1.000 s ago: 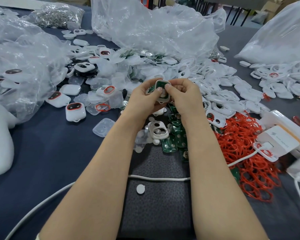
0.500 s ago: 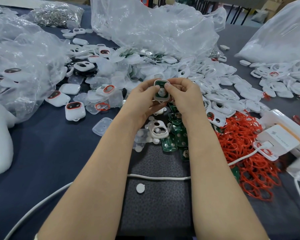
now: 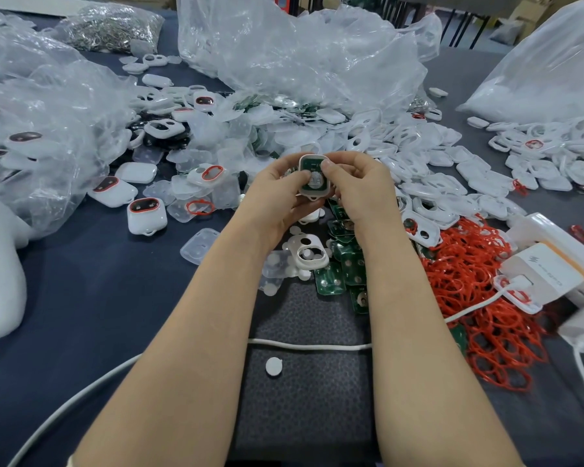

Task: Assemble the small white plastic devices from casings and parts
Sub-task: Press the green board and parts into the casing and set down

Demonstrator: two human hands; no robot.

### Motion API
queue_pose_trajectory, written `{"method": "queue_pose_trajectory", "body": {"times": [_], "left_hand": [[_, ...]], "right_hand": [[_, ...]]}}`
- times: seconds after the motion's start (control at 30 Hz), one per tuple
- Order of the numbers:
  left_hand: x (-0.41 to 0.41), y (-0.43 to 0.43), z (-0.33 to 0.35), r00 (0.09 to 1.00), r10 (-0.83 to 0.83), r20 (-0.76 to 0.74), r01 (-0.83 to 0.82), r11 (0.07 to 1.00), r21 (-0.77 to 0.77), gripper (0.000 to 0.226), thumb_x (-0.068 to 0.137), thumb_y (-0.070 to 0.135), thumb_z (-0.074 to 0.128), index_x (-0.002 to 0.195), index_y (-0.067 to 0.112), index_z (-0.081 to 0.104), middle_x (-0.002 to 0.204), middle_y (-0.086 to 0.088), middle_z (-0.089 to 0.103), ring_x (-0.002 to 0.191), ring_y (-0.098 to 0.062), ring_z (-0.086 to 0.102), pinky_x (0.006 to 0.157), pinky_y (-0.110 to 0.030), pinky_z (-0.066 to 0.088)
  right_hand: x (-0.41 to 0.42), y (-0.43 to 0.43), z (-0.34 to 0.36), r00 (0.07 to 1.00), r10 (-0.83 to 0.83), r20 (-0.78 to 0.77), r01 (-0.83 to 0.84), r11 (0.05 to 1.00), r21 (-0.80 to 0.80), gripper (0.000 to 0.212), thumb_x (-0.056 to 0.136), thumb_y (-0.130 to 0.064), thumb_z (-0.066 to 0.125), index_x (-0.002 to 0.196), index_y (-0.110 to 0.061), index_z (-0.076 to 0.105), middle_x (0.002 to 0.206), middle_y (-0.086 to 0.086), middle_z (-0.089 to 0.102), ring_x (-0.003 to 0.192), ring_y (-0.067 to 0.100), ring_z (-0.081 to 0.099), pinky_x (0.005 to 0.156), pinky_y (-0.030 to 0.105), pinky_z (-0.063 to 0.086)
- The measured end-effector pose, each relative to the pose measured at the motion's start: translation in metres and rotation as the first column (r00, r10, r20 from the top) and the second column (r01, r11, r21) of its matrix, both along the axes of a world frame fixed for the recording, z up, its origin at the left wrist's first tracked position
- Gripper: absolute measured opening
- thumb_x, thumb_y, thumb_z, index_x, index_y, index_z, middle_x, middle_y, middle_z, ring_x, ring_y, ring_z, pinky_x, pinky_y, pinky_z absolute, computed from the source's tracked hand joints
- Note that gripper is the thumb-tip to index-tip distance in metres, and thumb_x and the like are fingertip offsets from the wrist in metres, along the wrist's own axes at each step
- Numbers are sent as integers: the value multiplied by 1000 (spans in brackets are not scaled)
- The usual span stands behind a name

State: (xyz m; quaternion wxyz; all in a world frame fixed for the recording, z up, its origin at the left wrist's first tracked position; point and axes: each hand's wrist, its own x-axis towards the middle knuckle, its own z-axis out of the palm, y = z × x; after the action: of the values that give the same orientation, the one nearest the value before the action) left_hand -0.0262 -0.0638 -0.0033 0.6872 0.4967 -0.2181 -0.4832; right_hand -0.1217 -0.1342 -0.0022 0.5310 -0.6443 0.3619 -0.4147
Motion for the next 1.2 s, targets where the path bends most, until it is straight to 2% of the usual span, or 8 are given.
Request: {"method": "queue_pose_trajectory", "body": {"times": [0.17, 0.33, 0.43, 0.57, 0.67, 0.77, 1.03, 1.2], "left_hand": [[1, 1, 1, 1000, -8, 9, 8, 1000, -11, 27, 95, 1, 51, 118, 11, 60, 105, -12, 65, 81, -19, 68, 68, -24, 59], [-3, 2, 1, 997, 35, 74, -34, 999, -25, 22, 94, -3, 52, 99, 18, 59, 96, -11, 65, 72, -15, 68, 60, -20, 56], [-3, 1, 0, 989, 53, 136, -49, 998, -29, 22, 94, -2, 52, 102, 17, 58, 93, -11, 66, 67, -12, 69, 61, -21, 56], [-2, 0, -1, 973, 57, 224, -51, 998, -36, 24, 95, -2, 51, 98, 21, 59, 86, -8, 68, 67, -10, 69, 65, -23, 58], [-3, 0, -2, 957, 53, 285, -47, 998, -31, 26, 94, -2, 50, 98, 22, 60, 78, -3, 69, 66, -9, 69, 68, -24, 59], [-3, -1, -3, 945, 57, 321, -46, 998, -39, 31, 94, -4, 50, 91, 26, 60, 67, 3, 68, 61, -6, 68, 62, -21, 57], [-5, -3, -7, 918, 80, 388, -69, 997, -41, 36, 93, -3, 48, 88, 31, 57, 58, 7, 68, 59, -6, 68, 57, -18, 53], [-8, -4, -9, 917, 103, 386, -86, 994, -61, 33, 95, 0, 49, 91, 31, 58, 65, 4, 70, 65, -7, 70, 61, -20, 54]], "right_hand": [[0, 0, 0, 1000, -5, -13, 5, 1000, -9, 5, 89, -9, 65, 91, -12, 67, 59, -11, 62, 53, -3, 61, 48, 11, 45], [1, 0, 0, 1000, -2, -31, 1, 1000, -25, 8, 88, -10, 65, 88, -17, 66, 60, -14, 63, 57, -4, 61, 54, 11, 46], [3, 1, 0, 998, 0, -62, -4, 999, -54, 11, 88, -12, 64, 84, -23, 66, 74, -8, 66, 66, -2, 61, 63, 16, 51], [4, 2, 0, 997, -3, -73, 0, 999, -50, 12, 88, -13, 64, 82, -23, 64, 75, -1, 65, 75, 12, 63, 74, 30, 55], [5, 2, -1, 995, -28, -95, 22, 998, -61, 10, 87, -15, 65, 81, -22, 62, 75, 2, 59, 74, 15, 58, 73, 35, 54], [6, 2, -2, 991, -59, -119, 48, 995, -92, 10, 87, -16, 64, 80, -22, 60, 77, -1, 58, 76, 14, 57, 75, 34, 53], [7, 3, -1, 991, -74, -111, 64, 994, -91, 15, 87, -13, 63, 76, -23, 58, 77, -5, 57, 76, 13, 58, 72, 32, 53], [6, 4, -1, 995, -61, -76, 59, 998, -34, 8, 88, -13, 63, 82, -19, 62, 77, -1, 61, 74, 13, 60, 69, 28, 53]]}}
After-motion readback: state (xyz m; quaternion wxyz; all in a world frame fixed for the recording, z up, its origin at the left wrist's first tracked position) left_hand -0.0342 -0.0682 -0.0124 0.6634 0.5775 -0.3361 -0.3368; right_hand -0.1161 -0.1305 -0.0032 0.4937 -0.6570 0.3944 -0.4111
